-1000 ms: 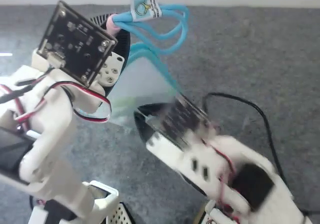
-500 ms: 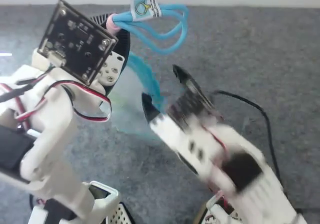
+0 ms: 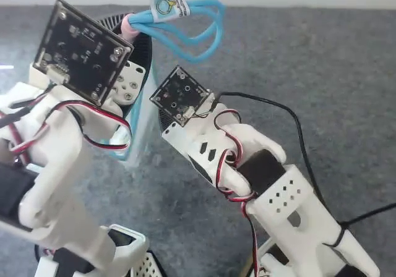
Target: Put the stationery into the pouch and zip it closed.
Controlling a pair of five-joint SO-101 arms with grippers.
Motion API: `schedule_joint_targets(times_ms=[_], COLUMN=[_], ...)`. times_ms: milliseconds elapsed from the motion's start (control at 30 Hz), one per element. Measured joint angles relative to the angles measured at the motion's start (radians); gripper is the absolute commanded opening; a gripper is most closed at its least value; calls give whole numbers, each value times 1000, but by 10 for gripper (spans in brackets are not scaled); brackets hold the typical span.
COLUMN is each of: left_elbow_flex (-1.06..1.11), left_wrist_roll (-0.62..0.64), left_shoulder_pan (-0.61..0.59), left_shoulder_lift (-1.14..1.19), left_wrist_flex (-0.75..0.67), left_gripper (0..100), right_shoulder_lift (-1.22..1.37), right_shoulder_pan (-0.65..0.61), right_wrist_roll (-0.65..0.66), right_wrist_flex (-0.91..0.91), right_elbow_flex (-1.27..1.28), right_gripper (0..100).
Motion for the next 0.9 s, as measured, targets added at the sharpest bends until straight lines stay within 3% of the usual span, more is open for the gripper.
schedule_joint_targets(times_ms=[100, 400, 667, 900], left_elbow_flex=[0, 29, 227, 304], left_wrist_roll=[0, -72, -305, -529], left_shoulder_pan=[0, 37, 80, 161], left_shoulder_lift=[0, -43, -158, -247], left_wrist_flex=[0, 0, 0, 0], left_gripper=[10, 10, 10, 10], right_shoulder_lift=[-32, -316, -420, -269], right_shoulder_pan=[31, 49, 166, 170], right_wrist_roll=[-37, -38, 5, 12], right_wrist_flex=[74, 250, 404, 446], right_elbow_flex=[2, 31, 43, 44], right_gripper=[349, 336, 336, 336])
